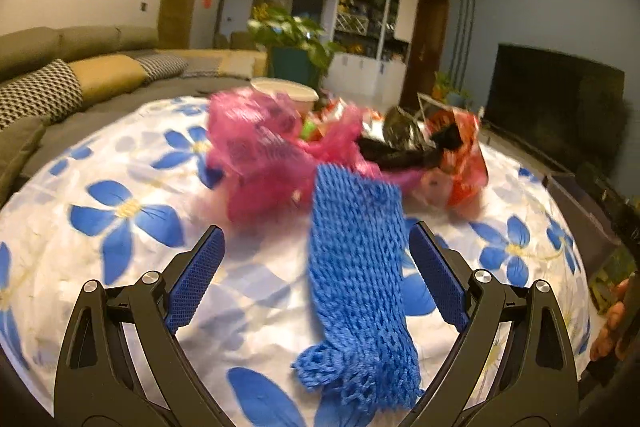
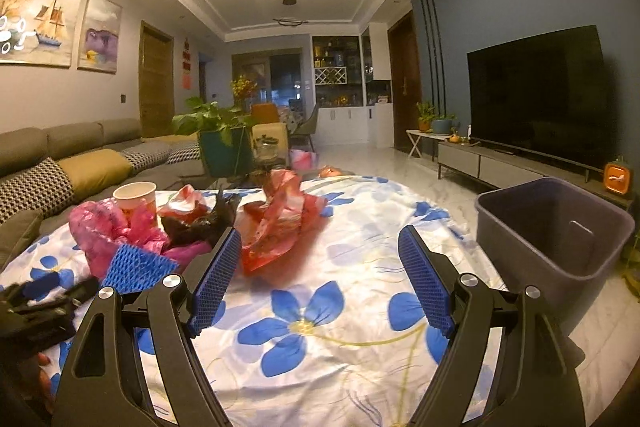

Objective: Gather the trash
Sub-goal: 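Move both open tools back to the table toward the blue mesh net, then grasp the blue mesh net with the left tool and lift it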

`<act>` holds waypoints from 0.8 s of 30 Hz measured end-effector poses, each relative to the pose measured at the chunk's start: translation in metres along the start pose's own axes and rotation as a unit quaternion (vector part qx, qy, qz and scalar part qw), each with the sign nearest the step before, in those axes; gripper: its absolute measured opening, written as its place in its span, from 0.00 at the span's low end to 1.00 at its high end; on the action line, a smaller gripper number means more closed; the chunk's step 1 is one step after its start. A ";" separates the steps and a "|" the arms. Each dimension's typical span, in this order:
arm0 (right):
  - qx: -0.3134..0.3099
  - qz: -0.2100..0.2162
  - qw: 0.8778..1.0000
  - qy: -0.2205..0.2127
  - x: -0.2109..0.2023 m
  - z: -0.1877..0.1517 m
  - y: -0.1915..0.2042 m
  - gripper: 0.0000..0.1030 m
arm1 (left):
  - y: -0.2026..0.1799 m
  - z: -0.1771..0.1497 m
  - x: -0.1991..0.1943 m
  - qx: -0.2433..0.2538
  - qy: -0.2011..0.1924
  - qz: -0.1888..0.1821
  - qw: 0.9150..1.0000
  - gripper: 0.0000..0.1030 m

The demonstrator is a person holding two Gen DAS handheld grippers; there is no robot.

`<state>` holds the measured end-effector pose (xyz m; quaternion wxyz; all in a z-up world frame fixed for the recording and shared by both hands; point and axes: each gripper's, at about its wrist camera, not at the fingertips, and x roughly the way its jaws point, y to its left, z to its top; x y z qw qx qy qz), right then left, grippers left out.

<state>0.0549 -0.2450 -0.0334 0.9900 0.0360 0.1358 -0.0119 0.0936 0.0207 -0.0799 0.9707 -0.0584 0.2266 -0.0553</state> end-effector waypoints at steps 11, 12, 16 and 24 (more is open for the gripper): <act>-0.005 0.008 1.000 0.017 0.019 -0.005 0.002 0.76 | -0.019 -0.016 0.028 0.036 0.059 -0.028 0.997 0.21; -0.005 0.009 1.000 0.018 0.021 -0.006 0.003 0.76 | -0.019 -0.015 0.027 0.032 0.058 -0.033 0.997 0.11; -0.008 0.009 1.000 0.022 0.030 -0.006 0.006 0.76 | -0.021 -0.005 0.013 0.031 0.032 -0.045 0.998 0.08; 0.004 0.005 1.000 0.022 0.060 0.013 0.005 0.76 | -0.027 0.035 -0.029 0.034 -0.056 -0.069 0.995 0.08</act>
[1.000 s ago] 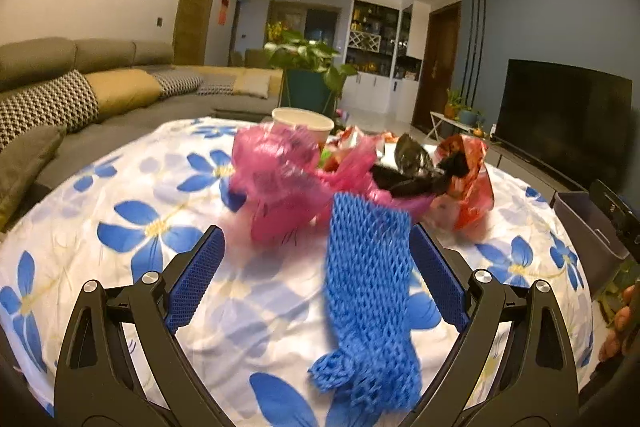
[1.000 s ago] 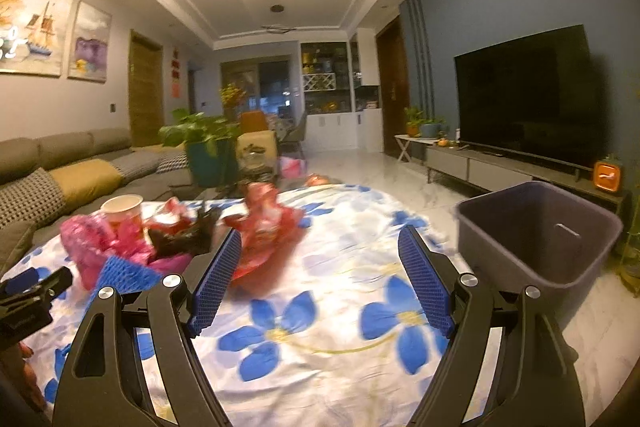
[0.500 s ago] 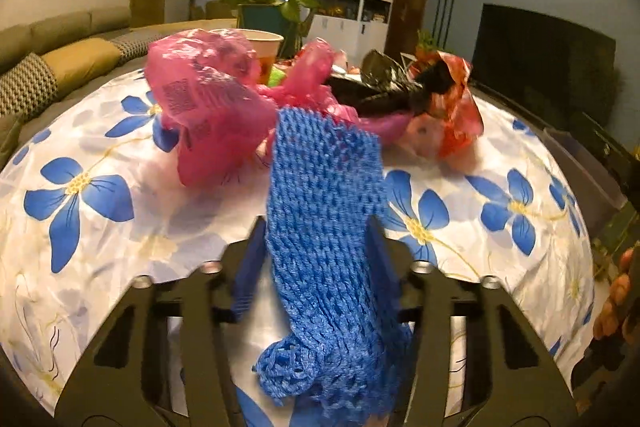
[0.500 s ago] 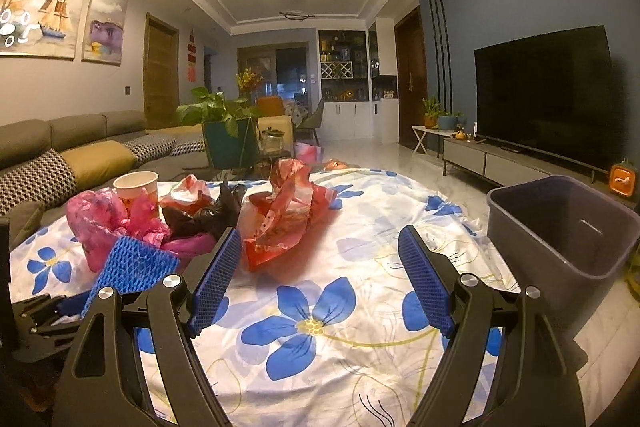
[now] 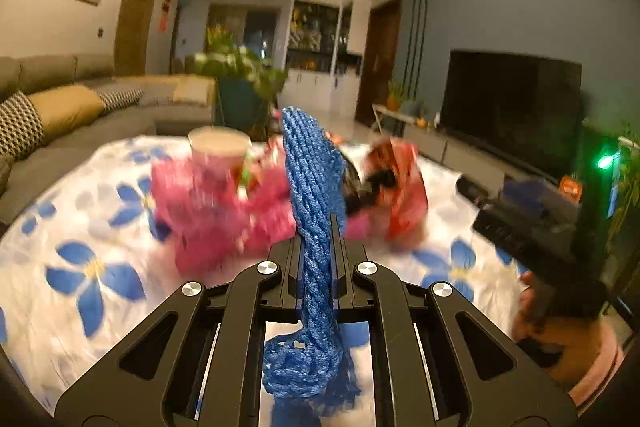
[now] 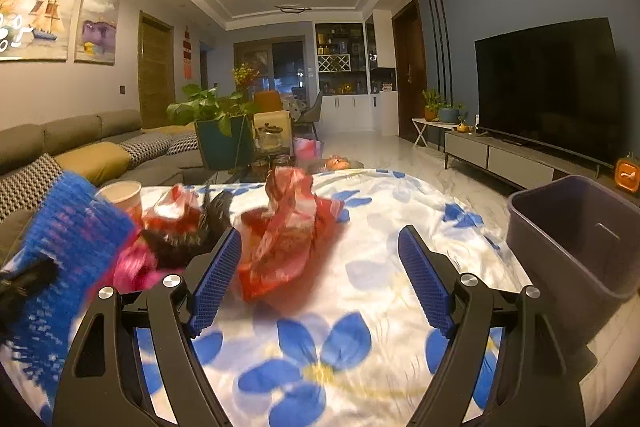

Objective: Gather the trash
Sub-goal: 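Grasp the blue mesh net with the left tool and lift it, then grasp the red wrapper bag with the right tool while the left tool holds the net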

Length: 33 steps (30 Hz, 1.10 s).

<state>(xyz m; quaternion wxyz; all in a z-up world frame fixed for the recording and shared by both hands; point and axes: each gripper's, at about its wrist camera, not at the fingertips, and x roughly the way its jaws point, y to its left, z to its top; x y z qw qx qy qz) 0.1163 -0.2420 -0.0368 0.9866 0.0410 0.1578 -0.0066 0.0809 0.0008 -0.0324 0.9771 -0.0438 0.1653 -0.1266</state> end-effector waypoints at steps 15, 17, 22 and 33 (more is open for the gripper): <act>0.006 0.019 0.996 0.086 0.092 0.019 0.013 0.39 | 0.034 0.042 0.025 -0.036 -0.037 0.054 0.997 0.08; 0.002 0.028 0.994 0.106 0.103 0.018 0.016 0.28 | 0.038 0.041 0.028 -0.036 -0.033 0.053 0.997 0.08; 0.006 0.036 0.993 0.108 0.102 0.017 0.014 0.01 | 0.040 0.041 0.032 -0.037 -0.026 0.055 0.997 0.08; -0.015 -0.030 0.999 -0.001 0.033 0.043 -0.018 0.01 | 0.035 0.045 0.021 -0.036 -0.034 0.053 0.997 0.08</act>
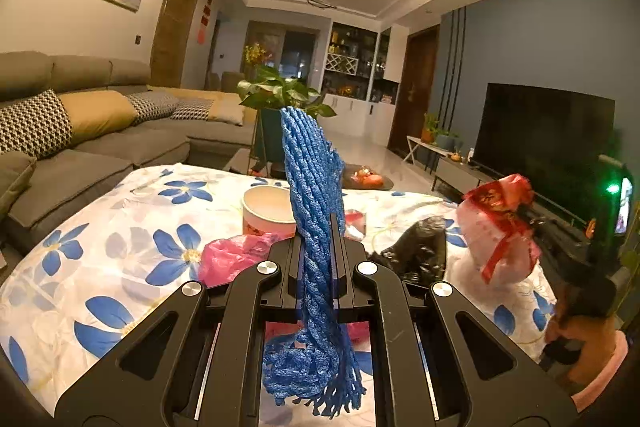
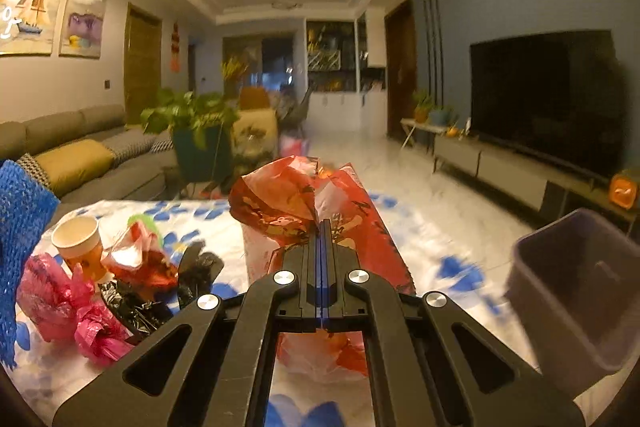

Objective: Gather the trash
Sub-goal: 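Grasp the red wrapper bag with the right tool while the left tool holds the net, then carry the blue net and red wrapper bag over the grey bin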

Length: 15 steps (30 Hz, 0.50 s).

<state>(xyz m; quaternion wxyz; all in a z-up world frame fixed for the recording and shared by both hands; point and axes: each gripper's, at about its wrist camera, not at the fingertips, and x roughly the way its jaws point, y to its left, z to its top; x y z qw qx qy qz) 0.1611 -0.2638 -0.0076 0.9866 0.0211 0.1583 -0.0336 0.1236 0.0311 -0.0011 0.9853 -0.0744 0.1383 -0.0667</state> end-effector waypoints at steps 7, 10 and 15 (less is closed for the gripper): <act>-0.002 -0.002 1.000 -0.027 -0.035 0.006 -0.020 0.01 | -0.020 0.003 -0.006 0.015 -0.005 -0.016 1.000 0.08; -0.006 -0.002 0.999 -0.036 -0.049 0.006 -0.025 0.01 | -0.029 0.004 -0.009 0.020 -0.007 -0.022 1.000 0.08; -0.010 -0.007 0.999 -0.042 -0.065 0.003 -0.030 0.01 | -0.044 0.005 -0.011 0.029 -0.009 -0.033 0.999 0.08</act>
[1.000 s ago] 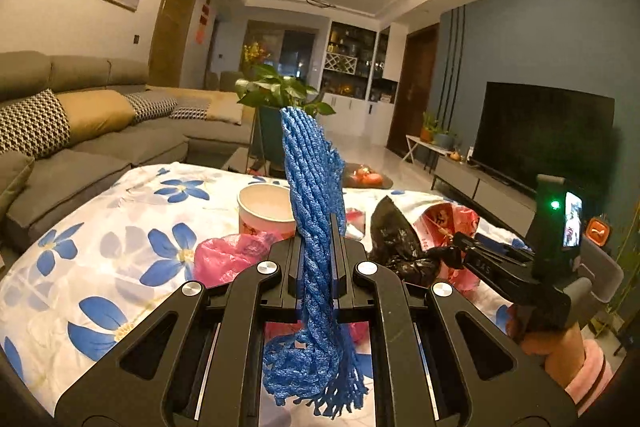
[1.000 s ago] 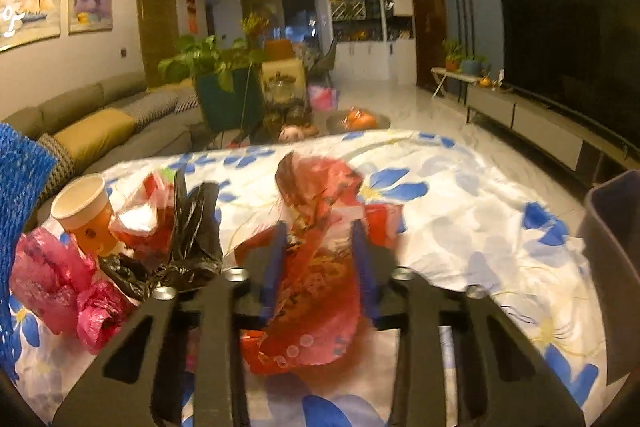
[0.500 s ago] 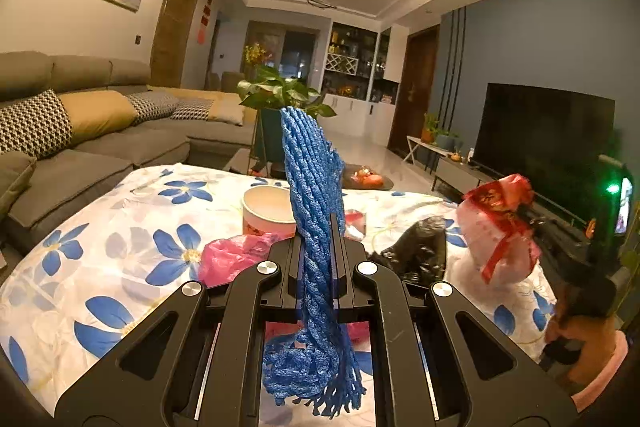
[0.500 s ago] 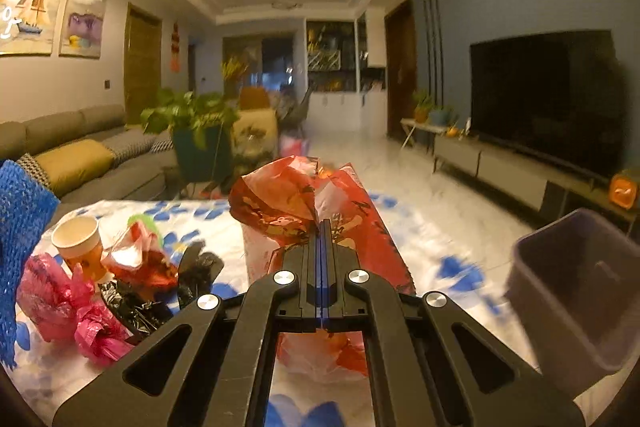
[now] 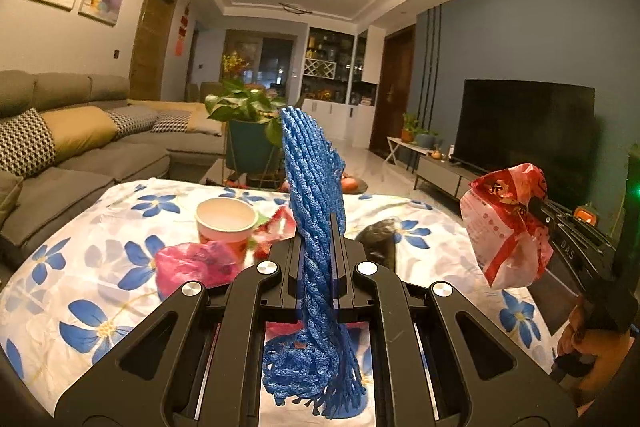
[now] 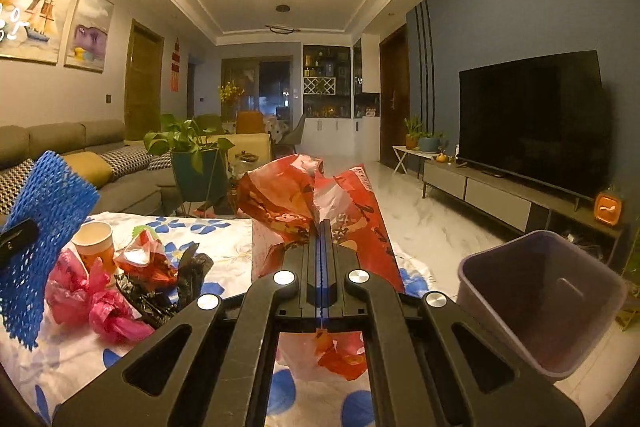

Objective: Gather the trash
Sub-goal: 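Carry the blue net and red wrapper bag over the grey bin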

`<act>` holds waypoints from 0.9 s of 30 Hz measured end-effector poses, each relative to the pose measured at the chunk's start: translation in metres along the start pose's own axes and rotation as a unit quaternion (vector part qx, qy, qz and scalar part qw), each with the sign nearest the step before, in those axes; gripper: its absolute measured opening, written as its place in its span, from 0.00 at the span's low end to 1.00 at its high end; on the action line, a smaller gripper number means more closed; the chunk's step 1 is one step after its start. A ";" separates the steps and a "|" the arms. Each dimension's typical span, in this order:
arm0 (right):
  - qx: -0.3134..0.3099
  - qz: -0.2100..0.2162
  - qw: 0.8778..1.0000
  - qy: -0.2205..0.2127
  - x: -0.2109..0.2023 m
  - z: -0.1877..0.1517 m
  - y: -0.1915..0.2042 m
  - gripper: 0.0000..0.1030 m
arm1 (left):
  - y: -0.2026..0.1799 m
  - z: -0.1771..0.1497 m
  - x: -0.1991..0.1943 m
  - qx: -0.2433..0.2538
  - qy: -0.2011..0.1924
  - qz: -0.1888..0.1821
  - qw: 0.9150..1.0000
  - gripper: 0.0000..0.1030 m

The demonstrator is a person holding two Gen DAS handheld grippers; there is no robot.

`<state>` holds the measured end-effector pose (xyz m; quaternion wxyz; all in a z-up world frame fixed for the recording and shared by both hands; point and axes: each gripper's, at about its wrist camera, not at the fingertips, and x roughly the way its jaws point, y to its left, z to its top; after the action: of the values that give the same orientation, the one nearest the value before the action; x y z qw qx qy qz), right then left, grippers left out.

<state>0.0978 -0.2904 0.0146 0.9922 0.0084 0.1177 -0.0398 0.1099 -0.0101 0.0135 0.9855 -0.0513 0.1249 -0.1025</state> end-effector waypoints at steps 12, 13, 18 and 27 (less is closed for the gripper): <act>0.007 -0.021 1.000 -0.020 -0.029 0.005 -0.033 0.01 | -0.037 0.006 0.004 0.025 0.002 -0.036 0.999 0.08; 0.008 -0.024 0.999 -0.022 -0.031 0.006 -0.037 0.01 | -0.041 0.007 0.005 0.029 0.002 -0.040 0.999 0.08; 0.011 -0.041 0.999 -0.032 -0.037 0.008 -0.055 0.01 | -0.063 0.009 0.011 0.049 0.001 -0.057 0.997 0.08; 0.021 -0.079 0.996 -0.038 -0.039 0.007 -0.091 0.01 | -0.111 0.009 0.033 0.071 0.007 -0.108 0.992 0.08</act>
<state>0.0538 -0.3781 0.0297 0.9893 0.0185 0.0789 -0.1212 0.1226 -0.1246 0.0289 0.9689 0.0067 0.1179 -0.2175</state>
